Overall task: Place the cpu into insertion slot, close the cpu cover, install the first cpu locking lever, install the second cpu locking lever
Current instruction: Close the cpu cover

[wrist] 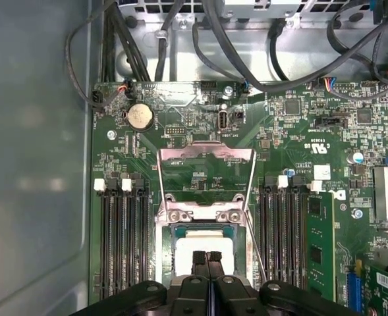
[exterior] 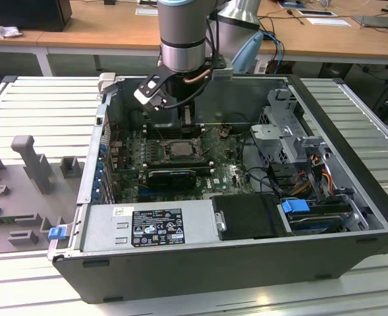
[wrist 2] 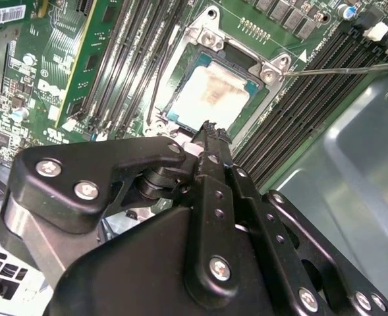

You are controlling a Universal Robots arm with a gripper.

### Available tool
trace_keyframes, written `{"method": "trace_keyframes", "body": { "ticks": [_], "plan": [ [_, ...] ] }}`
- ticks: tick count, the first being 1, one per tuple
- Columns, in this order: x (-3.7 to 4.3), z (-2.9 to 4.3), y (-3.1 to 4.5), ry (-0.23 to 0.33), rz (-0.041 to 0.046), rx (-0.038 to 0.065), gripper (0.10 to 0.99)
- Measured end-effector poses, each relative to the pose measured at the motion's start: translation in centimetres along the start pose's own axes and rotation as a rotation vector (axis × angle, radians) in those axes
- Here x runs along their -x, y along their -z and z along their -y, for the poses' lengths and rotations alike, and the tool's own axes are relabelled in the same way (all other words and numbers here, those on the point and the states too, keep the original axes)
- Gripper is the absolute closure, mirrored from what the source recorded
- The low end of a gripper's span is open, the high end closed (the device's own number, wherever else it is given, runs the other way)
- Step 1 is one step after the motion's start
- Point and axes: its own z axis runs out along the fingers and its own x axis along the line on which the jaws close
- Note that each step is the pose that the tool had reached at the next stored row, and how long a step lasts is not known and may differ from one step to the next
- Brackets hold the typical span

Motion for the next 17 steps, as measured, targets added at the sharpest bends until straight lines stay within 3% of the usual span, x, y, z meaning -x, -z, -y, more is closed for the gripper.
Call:
{"method": "trace_keyframes", "body": {
  "ticks": [11, 17],
  "plan": [
    [-0.05, -0.15, 0.28, 0.000, 0.0007, 0.000, 0.980],
    [-0.11, -0.20, 0.78, 0.000, 0.0018, 0.000, 0.980]
  ]
}}
